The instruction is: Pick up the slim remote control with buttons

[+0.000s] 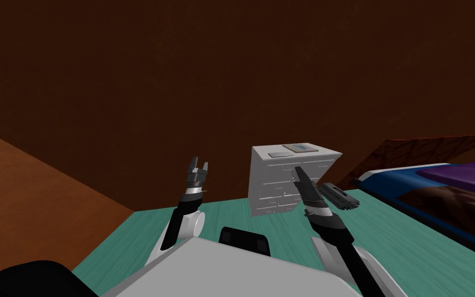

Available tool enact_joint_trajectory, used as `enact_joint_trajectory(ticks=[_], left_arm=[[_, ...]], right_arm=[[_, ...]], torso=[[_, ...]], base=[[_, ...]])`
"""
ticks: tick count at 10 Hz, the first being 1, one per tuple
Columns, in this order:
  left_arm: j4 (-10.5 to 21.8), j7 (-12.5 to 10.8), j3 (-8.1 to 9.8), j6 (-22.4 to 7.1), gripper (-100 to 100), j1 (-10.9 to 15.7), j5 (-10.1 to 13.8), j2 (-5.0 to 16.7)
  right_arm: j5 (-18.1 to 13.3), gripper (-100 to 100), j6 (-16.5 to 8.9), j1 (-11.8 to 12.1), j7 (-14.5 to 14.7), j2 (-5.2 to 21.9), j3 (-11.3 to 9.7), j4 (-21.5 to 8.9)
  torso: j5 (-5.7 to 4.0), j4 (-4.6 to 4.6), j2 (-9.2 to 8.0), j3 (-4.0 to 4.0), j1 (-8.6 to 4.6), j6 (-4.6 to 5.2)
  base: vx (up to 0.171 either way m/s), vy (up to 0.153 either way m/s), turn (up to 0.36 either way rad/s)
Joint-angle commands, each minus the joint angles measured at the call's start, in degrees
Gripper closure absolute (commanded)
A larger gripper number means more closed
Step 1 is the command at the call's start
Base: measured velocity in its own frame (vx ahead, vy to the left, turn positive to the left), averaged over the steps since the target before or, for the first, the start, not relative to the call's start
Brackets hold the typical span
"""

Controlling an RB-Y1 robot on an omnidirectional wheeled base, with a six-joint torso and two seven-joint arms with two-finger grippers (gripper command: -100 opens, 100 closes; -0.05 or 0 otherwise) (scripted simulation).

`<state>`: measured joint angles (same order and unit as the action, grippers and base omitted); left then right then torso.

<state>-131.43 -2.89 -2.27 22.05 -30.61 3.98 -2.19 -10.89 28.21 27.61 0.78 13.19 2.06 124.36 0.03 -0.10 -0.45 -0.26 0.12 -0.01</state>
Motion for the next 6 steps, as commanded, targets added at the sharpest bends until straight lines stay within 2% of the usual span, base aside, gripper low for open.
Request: enact_joint_trajectory(ticks=[1, 2, 3, 4, 5, 6], left_arm=[[0.0, 0.0, 0.0, 0.0, 0, 0.0, 0.0, 0.0], [0.0, 0.0, 0.0, 0.0, 0, 0.0, 0.0, 0.0], [0.0, 0.0, 0.0, 0.0, 0, 0.0, 0.0, 0.0], [0.0, 0.0, 0.0, 0.0, 0, 0.0, 0.0, 0.0], [0.0, 0.0, 0.0, 0.0, 0, 0.0, 0.0, 0.0], [0.0, 0.0, 0.0, 0.0, 0, 0.0, 0.0, 0.0]], right_arm=[[-0.9, -100, 0.6, 0.1, -0.5, 1.6, 0.3, -0.2], [-2.9, -100, 1.7, 0.2, -1.5, 4.0, 1.2, -0.7], [-2.9, -100, 1.7, 0.2, -1.5, 4.5, 1.2, -0.7], [-4.9, -100, 2.9, 0.5, -2.5, 6.8, 2.2, -1.4], [-4.9, -100, 2.9, 0.5, -2.5, 7.3, 2.2, -1.4], [-7.0, -100, 4.2, 0.7, -3.4, 9.6, 3.3, -2.1]], torso=[[0.0, 0.0, 0.0, 0.0, 0.0, 0.0], [-0.01, -0.01, 0.02, 0.0, -0.03, 0.01], [0.0, 0.0, 0.01, 0.0, 0.01, 0.0], [0.0, 0.0, 0.07, 0.03, 0.01, 0.01], [0.0, 0.0, 0.02, 0.01, 0.01, 0.0], [0.0, 0.0, 0.06, 0.02, -0.03, 0.01]], base=[[-0.11, 0.029, 0.044], [-0.111, 0.049, 0.09], [-0.093, 0.044, 0.044], [-0.113, 0.047, 0.093], [-0.099, 0.035, 0.049], [-0.102, 0.031, 0.115]])
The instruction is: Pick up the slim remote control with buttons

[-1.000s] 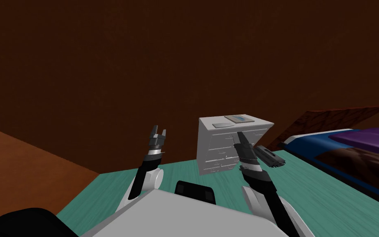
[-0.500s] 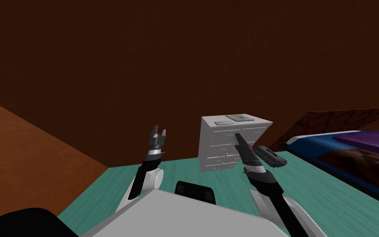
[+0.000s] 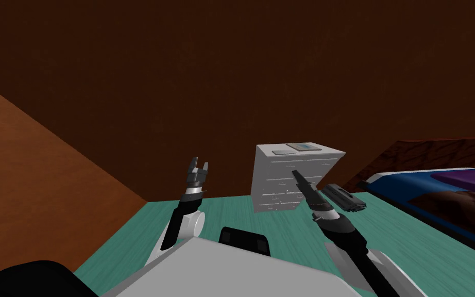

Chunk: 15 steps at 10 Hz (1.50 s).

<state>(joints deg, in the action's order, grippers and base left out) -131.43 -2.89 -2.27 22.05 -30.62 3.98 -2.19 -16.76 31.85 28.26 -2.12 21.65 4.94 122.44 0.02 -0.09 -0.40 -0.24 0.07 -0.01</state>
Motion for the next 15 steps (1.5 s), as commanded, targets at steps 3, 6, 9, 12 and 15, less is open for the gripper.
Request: enact_joint_trajectory(ticks=[3, 6, 9, 12, 15], left_arm=[[0.0, 0.0, 0.0, 0.0, 0, 0.0, 0.0, 0.0], [0.0, 0.0, 0.0, 0.0, 0, 0.0, 0.0, 0.0], [0.0, 0.0, 0.0, 0.0, 0, 0.0, 0.0, 0.0], [0.0, 0.0, 0.01, 0.0, 0, 0.0, 0.0, 0.0], [0.0, 0.0, 0.01, 0.0, 0, 0.0, 0.0, 0.0]], right_arm=[[-3.3, -100, 2.0, 0.4, -1.5, 4.8, 1.8, -1.1], [-7.9, -100, 5.1, 1.3, -3.5, 10.0, 4.7, -3.1], [-10.3, -100, 6.7, 1.8, -4.4, 14.1, 6.3, -4.3], [-15.2, -100, 10.2, 3.2, -6.2, 19.4, 9.9, -6.9], [-17.8, -100, 12.2, 4.0, -7.1, 23.6, 11.8, -8.2]], torso=[[0.02, 0.01, 0.06, 0.04, 0.08, 0.0], [0.0, 0.03, 0.14, 0.08, 0.0, 0.02], [0.0, 0.04, 0.19, 0.11, 0.01, 0.0], [-0.01, 0.05, 0.26, 0.14, -0.04, 0.02], [-0.02, 0.06, 0.29, 0.16, -0.06, 0.0]], base=[[-0.077, 0.047, 0.07], [-0.07, 0.04, 0.11], [-0.05, 0.037, 0.079], [-0.041, 0.032, 0.118], [-0.03, 0.022, 0.095]])
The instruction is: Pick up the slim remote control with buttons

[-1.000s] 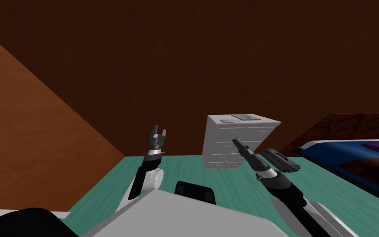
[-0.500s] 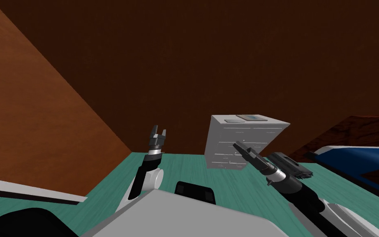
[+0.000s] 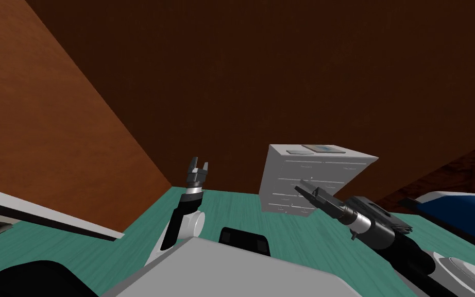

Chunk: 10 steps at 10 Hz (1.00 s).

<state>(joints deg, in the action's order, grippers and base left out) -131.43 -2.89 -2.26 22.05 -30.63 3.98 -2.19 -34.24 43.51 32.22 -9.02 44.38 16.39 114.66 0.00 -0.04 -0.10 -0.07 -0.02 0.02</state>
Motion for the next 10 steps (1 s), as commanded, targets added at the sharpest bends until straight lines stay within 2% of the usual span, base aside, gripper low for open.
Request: enact_joint_trajectory(ticks=[1, 2, 3, 4, 5, 6, 7, 8, 9, 10], left_arm=[[0.0, 0.0, 0.0, 0.0, 0, 0.0, 0.0, 0.0], [0.0, 0.0, 0.0, 0.0, 0, 0.0, 0.0, 0.0], [0.0, 0.0, 0.0, 0.0, 0, 0.0, 0.0, 0.0], [0.0, 0.0, 0.0, 0.0, 0, 0.0, 0.0, 0.0], [0.0, 0.0, 0.0, 0.0, 0, 0.0, 0.0, 0.0], [0.0, 0.0, 0.0, 0.0, 0, 0.0, 0.0, 0.0], [0.0, 0.0, 0.0, 0.0, 0, 0.0, 0.0, 0.0], [0.0, 0.0, 0.0, 0.0, 0, 0.0, 0.0, 0.0], [0.0, 0.0, 0.0, 0.0, 0, 0.0, 0.0, 0.0], [0.0, 0.0, 0.0, 0.0, 0, 0.0, 0.0, 0.0]], right_arm=[[-2.9, -100, 2.5, 0.8, -1.1, 2.9, 2.4, -1.8], [-2.9, -100, 2.5, 0.8, -1.1, 4.1, 2.4, -1.8], [-5.4, -100, 4.6, 1.7, -1.9, 6.1, 4.6, -3.2], [-5.5, -100, 4.6, 1.7, -1.9, 7.4, 4.6, -3.2], [-7.9, -100, 6.7, 2.5, -2.7, 9.5, 6.8, -4.6], [-8.1, -100, 6.7, 2.5, -2.7, 10.6, 6.8, -4.6], [-10.5, -100, 8.9, 3.4, -3.4, 12.6, 9.1, -6.1], [-10.7, -100, 8.9, 3.4, -3.4, 13.9, 9.1, -6.1], [-13.0, -100, 11.0, 4.2, -4.2, 15.9, 11.5, -7.5], [-13.2, -100, 11.0, 4.2, -4.2, 17.1, 11.5, -7.5]], torso=[[0.0, 0.0, 0.0, 0.0, 0.0, 0.0], [0.0, 0.0, 0.0, 0.0, 0.0, -0.02], [0.0, 0.0, 0.02, 0.01, -0.01, 0.0], [0.0, 0.01, 0.05, 0.03, -0.01, -0.03], [-0.01, 0.02, 0.08, 0.04, -0.02, 0.0], [0.0, 0.02, 0.09, 0.05, -0.01, -0.03], [-0.01, 0.02, 0.09, 0.05, -0.03, 0.0], [-0.01, 0.03, 0.12, 0.07, -0.03, -0.04], [-0.02, 0.03, 0.12, 0.07, -0.05, 0.01], [-0.02, 0.03, 0.14, 0.08, -0.05, -0.02]], base=[[-0.029, 0.022, 0.119], [-0.023, 0.017, 0.079], [-0.016, 0.021, 0.16], [-0.007, 0.014, 0.078], [-0.006, 0.02, 0.156], [-0.005, 0.01, 0.068], [0.0, 0.012, 0.166], [0.002, 0.005, 0.073], [0.006, 0.008, 0.134], [0.008, 0.002, 0.076]])
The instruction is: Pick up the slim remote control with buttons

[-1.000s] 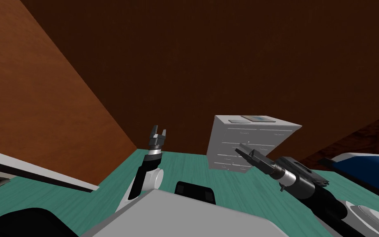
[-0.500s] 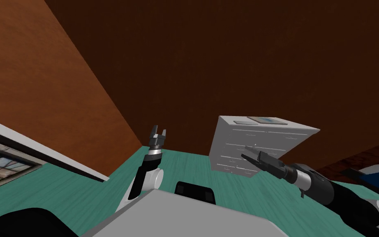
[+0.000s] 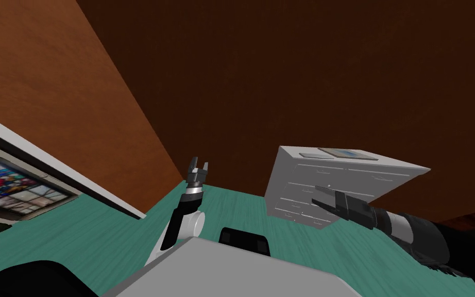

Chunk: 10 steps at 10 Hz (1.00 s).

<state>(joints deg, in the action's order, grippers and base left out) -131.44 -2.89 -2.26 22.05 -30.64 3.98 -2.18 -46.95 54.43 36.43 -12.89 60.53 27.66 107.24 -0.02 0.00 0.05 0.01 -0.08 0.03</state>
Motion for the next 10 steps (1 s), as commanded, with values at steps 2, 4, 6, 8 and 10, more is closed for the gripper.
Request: enact_joint_trajectory(ticks=[2, 4, 6, 8, 10], left_arm=[[0.0, 0.0, 0.0, 0.0, 0, 0.0, 0.0, 0.0], [0.0, 0.0, 0.0, 0.0, 0, 0.0, 0.0, 0.0], [0.0, 0.0, 0.0, 0.0, 0, 0.0, 0.0, 0.0], [0.0, 0.0, 0.0, 0.0, 0, 0.0, 0.0, 0.0], [0.0, 0.0, 0.0, 0.0, 0, 0.0, 0.0, 0.0]], right_arm=[[-3.1, -100, 2.3, 0.9, -1.0, 4.2, 2.7, -1.4], [-5.6, -100, 4.6, 1.7, -1.6, 7.5, 5.2, -2.8], [-8.0, -100, 6.8, 2.6, -2.2, 10.6, 7.6, -4.1], [-10.3, -100, 9.0, 3.4, -2.8, 13.7, 10.1, -5.4], [-12.6, -100, 11.3, 4.2, -3.2, 16.8, 12.6, -6.6]], torso=[[0.01, 0.01, 0.03, 0.02, 0.0, -0.04], [0.0, 0.02, 0.08, 0.04, -0.01, -0.03], [-0.01, 0.02, 0.09, 0.05, -0.04, -0.03], [-0.02, 0.03, 0.11, 0.07, -0.06, -0.02], [-0.01, 0.03, 0.1, 0.06, -0.06, -0.02]], base=[[0.016, 0.001, 0.115], [0.024, -0.005, 0.116], [0.026, -0.01, 0.111], [0.03, -0.015, 0.095], [0.026, -0.021, 0.099]])
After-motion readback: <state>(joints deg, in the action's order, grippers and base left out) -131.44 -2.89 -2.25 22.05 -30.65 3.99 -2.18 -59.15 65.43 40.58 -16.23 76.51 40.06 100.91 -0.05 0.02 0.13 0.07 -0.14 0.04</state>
